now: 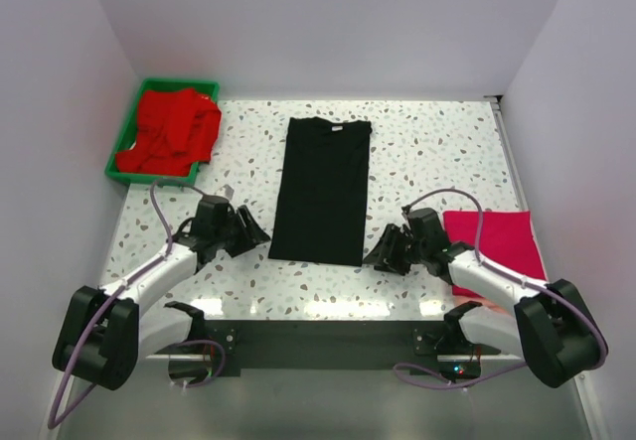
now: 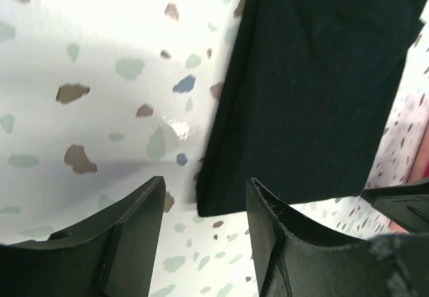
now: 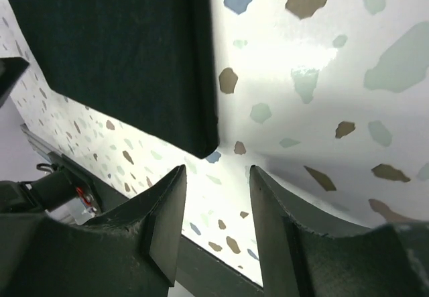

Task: Fold and stack the t-shirts
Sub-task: Fold the tshirt

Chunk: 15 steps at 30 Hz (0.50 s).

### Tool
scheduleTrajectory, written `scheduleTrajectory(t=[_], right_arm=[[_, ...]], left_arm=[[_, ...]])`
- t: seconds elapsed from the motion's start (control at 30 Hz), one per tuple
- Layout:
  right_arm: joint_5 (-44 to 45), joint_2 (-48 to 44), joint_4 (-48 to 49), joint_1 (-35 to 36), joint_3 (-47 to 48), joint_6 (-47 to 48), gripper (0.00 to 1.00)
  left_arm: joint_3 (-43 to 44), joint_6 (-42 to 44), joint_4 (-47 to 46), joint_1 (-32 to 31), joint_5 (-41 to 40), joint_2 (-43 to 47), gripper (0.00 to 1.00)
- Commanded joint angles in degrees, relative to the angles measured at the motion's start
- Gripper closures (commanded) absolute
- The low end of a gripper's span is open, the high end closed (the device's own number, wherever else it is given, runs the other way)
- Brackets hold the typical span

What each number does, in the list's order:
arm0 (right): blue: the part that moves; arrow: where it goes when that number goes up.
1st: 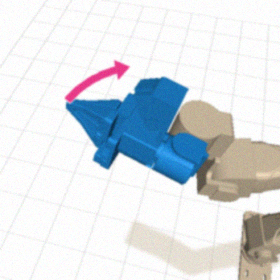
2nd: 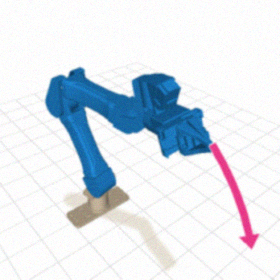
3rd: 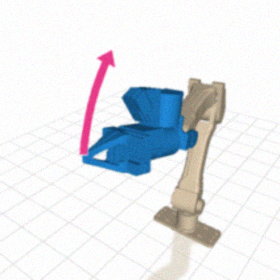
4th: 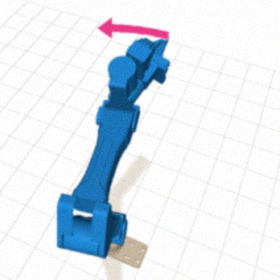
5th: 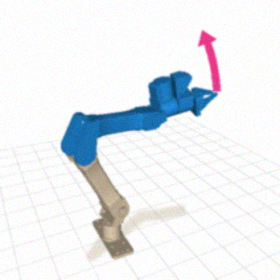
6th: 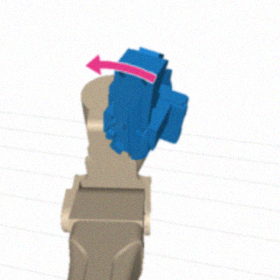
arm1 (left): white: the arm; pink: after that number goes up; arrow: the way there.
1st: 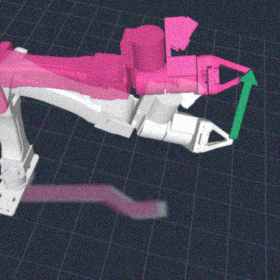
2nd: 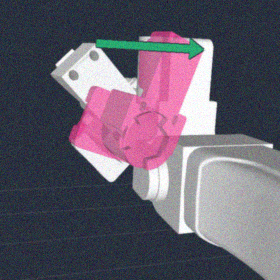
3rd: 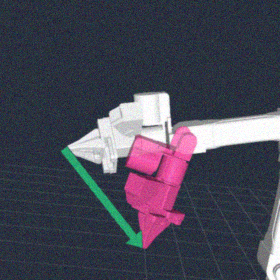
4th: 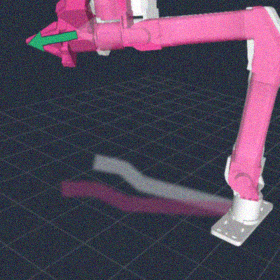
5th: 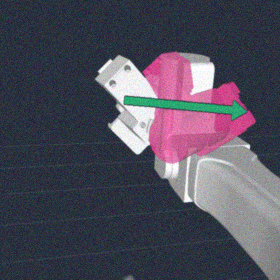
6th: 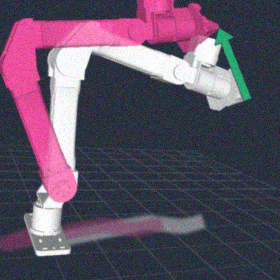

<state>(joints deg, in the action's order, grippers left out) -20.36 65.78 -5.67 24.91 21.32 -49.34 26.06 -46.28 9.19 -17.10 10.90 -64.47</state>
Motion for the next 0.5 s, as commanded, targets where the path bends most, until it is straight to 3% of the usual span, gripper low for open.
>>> scheduleTrajectory(t=[0.0,0.47], right_arm=[[3.22,-1.27,1.71,1.9,-1.72,-3.74,0.53],[4.36,5.49,12.08,4.27,-3.48,-9.36,0.55]], left_arm=[[-2.68,0.58,-1.54,-0.12,3.43,1.1,0.44],[-9.63,-1.53,-7.87,-1.87,5.89,-1.1,0.54]])
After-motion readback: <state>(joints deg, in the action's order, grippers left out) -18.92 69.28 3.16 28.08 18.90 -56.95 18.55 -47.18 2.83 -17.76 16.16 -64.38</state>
